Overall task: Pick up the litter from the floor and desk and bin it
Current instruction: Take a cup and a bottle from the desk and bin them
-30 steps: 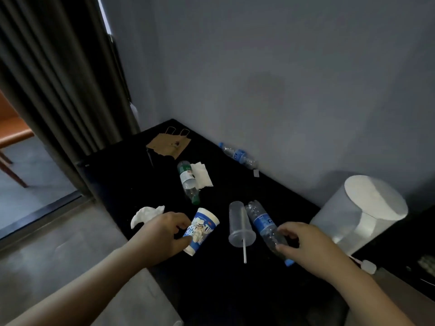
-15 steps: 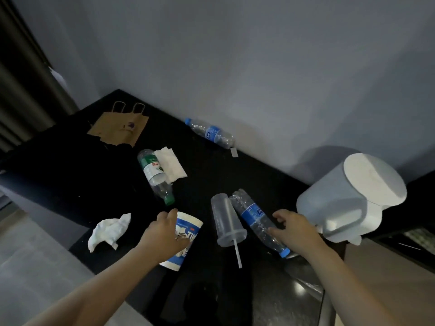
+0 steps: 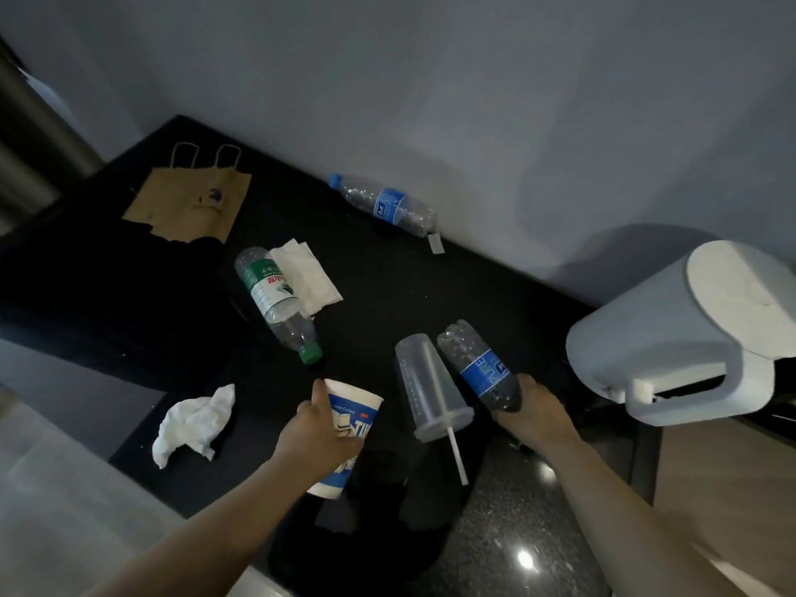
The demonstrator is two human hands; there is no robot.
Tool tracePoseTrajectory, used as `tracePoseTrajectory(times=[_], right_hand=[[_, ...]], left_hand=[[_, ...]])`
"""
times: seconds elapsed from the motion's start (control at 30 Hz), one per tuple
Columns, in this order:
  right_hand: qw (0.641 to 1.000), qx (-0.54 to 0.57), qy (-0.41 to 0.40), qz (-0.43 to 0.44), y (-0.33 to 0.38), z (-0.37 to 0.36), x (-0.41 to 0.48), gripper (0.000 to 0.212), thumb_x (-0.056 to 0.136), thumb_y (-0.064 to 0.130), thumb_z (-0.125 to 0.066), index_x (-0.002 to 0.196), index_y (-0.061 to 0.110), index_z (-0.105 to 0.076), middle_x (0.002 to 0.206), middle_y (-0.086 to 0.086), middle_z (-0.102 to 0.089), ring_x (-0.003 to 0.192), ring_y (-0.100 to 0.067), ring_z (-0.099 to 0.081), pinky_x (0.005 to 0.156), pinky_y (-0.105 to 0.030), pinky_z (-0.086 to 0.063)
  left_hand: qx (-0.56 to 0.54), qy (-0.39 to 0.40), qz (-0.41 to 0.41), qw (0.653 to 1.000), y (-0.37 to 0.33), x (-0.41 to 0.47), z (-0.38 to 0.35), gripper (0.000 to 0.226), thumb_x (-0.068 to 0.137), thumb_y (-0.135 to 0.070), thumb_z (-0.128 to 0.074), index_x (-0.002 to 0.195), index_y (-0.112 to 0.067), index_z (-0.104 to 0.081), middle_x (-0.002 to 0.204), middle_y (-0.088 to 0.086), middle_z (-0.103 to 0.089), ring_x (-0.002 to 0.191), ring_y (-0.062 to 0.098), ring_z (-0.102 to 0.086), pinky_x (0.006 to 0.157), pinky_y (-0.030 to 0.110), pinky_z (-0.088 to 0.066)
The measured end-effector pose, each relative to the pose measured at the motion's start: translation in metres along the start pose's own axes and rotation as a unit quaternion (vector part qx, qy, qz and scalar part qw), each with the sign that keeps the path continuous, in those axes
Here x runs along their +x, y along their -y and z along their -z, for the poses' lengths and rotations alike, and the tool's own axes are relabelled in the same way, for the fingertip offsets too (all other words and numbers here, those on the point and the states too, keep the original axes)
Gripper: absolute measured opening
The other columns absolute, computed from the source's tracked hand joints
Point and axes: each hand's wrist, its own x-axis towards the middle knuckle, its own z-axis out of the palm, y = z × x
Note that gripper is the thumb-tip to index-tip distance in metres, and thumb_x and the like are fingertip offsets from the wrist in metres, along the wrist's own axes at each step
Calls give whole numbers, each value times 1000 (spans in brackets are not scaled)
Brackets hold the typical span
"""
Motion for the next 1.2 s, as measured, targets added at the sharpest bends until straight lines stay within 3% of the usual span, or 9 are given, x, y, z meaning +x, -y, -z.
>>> tracePoseTrajectory(times=[0.1,0.23,0.4,0.6,0.73,0.83,0.9,1.0,1.2], right_hand=[[998,49,-4,-25,-2,2,-7,62,73,23,-78,127,19,-47,114,-3,-59,104,-19,-57,92,-41,-50],[988,139,-65,-28,-4,8,-28,58,79,26,-76,128,14,-47,104,1,-58,90,-12,-56,70,-26,-43],[964,226,-135,-32,10,14,-68,58,81,28,-73,131,15,-47,105,0,-57,88,-13,-54,72,-29,-45],[931,320,-174,-14,31,15,-121,50,83,26,-71,128,20,-48,95,11,-55,84,-2,-53,61,-22,-40],[910,356,-209,-24,33,25,-152,43,84,27,-70,122,25,-49,102,4,-60,88,-10,-59,59,-23,-43],[890,380,-248,-39,27,37,-177,45,81,31,-72,122,24,-55,103,1,-67,90,-18,-66,71,-34,-54],[876,393,-276,-35,22,45,-199,39,80,30,-73,116,25,-57,99,1,-68,85,-16,-66,66,-30,-51],[853,410,-321,-27,9,58,-232,33,81,26,-73,110,25,-58,88,4,-68,73,-11,-64,56,-23,-46],[802,437,-407,-20,-50,77,-307,28,83,25,-71,108,29,-60,87,3,-70,71,-12,-66,62,-25,-47]], left_hand=[[-12,9,4,1000,3,-1,2,102,74,-40,-75,149,-18,-8,128,4,-46,107,16,-54,85,31,-52],[-27,-29,-10,999,-1,-5,13,93,68,-42,-77,141,-20,-24,118,0,-43,100,13,-50,75,27,-45],[-117,-80,-37,989,-15,-10,37,69,59,-42,-82,114,-20,-46,106,-2,-50,90,13,-57,70,29,-49],[-272,-102,-98,952,-42,-29,63,49,70,-23,-81,106,-21,-47,91,-10,-58,80,3,-57,57,18,-40],[-337,-75,-134,929,-70,-47,76,51,73,-22,-79,112,-20,-46,92,-9,-59,80,3,-57,59,20,-42],[-364,-36,-155,918,-93,-60,74,52,74,-21,-78,115,-20,-47,97,-6,-61,85,8,-61,64,25,-46],[-376,-10,-171,911,-111,-72,66,52,74,-21,-77,114,-24,-44,98,-8,-58,88,9,-59,72,29,-47],[-383,20,-201,902,-139,-97,53,48,76,-20,-76,109,-27,-42,93,-11,-55,81,5,-57,63,24,-43],[-362,67,-278,888,-193,-165,16,39,73,-16,-79,92,-30,-49,92,-7,-63,80,8,-63,61,23,-46]])
